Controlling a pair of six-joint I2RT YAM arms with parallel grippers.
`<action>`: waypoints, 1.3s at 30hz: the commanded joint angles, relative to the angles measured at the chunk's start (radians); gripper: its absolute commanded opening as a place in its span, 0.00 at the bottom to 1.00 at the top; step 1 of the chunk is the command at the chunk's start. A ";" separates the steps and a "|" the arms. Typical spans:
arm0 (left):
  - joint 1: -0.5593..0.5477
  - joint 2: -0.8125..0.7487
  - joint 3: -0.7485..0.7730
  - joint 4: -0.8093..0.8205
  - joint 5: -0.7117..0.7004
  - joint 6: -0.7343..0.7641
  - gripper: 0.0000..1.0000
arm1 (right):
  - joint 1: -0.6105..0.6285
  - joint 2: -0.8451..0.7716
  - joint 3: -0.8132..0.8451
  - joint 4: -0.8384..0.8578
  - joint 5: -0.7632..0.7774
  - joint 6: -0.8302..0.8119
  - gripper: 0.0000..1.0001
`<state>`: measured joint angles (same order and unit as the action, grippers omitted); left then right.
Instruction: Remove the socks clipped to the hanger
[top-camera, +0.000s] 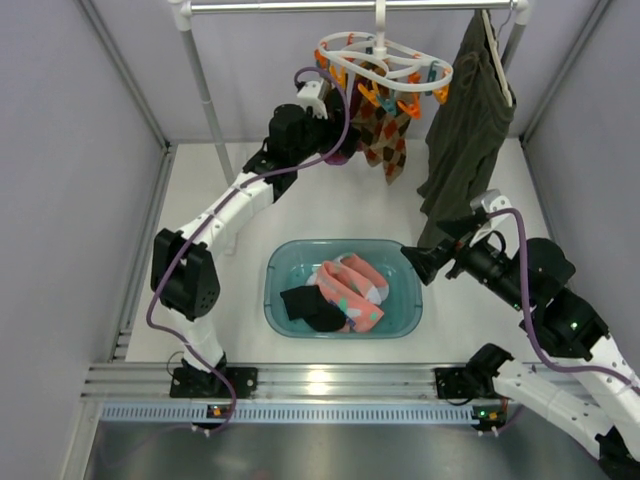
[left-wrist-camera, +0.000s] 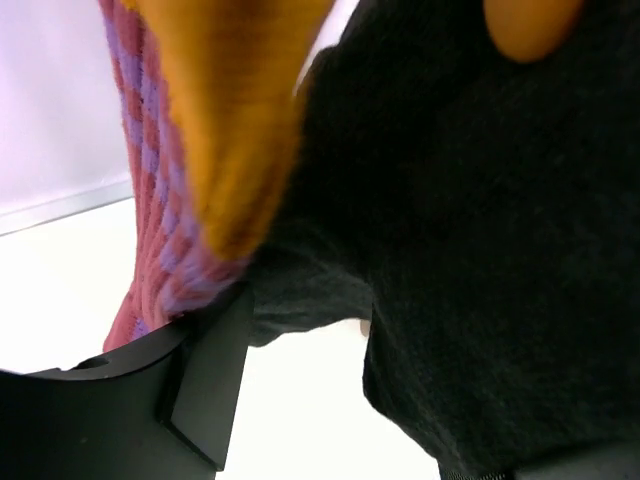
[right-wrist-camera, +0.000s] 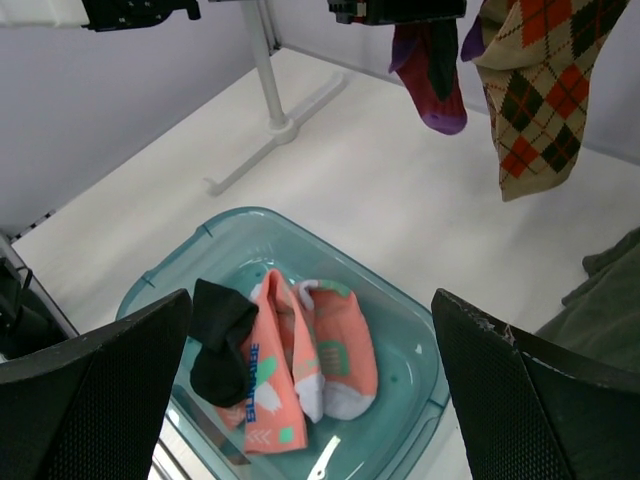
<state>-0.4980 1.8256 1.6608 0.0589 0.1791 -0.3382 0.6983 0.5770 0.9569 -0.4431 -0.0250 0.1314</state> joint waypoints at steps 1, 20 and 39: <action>0.003 0.020 0.060 0.098 -0.022 -0.024 0.68 | -0.011 0.015 -0.017 0.118 -0.030 0.014 0.99; -0.062 0.029 0.053 0.151 -0.279 0.127 0.00 | -0.013 0.087 -0.030 0.214 -0.065 0.034 1.00; -0.487 -0.058 -0.095 0.233 -0.754 0.410 0.00 | -0.013 0.207 0.465 -0.014 0.203 0.024 0.98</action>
<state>-0.9592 1.7802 1.5352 0.2554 -0.4397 -0.0071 0.6975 0.7261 1.3289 -0.3531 0.0940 0.1806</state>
